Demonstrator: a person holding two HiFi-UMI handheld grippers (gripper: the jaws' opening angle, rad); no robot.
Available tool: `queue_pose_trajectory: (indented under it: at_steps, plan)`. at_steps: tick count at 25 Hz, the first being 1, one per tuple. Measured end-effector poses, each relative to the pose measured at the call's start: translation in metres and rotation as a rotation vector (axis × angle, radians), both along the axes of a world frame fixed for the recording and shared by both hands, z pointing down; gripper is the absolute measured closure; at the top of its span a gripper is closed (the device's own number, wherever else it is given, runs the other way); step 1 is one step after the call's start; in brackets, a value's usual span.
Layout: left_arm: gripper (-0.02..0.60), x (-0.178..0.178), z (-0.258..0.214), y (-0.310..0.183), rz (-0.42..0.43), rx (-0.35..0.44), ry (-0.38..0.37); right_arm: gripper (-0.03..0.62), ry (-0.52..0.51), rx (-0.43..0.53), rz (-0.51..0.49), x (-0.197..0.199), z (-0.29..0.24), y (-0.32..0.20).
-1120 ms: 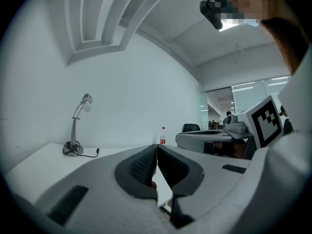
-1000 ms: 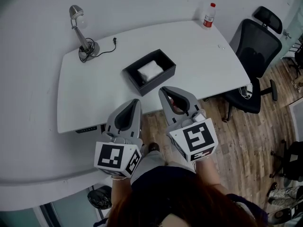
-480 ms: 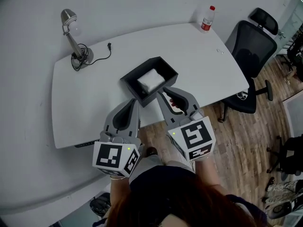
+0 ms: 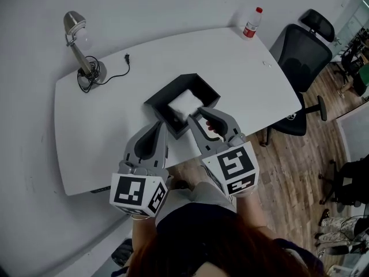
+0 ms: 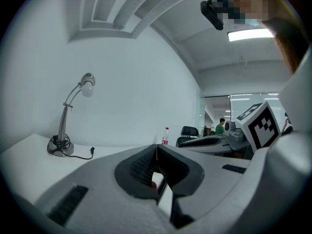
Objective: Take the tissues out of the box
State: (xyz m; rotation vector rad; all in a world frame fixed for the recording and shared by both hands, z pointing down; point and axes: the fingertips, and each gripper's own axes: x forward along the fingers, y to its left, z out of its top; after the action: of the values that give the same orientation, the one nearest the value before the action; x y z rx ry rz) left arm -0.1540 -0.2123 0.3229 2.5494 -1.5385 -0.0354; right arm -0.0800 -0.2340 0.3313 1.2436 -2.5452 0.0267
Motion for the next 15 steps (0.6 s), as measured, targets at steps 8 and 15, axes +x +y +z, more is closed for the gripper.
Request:
queue_pose_trajectory:
  at_steps: [8,15]
  plan:
    - [0.56,-0.006,0.008,-0.017,-0.005,-0.016,0.029,0.45,0.077,-0.07,-0.004,-0.003,0.022,-0.017]
    - [0.56,-0.009,0.012,-0.038,-0.019,-0.026,0.038,0.416,0.129,-0.148,-0.042,-0.01,0.045,-0.037]
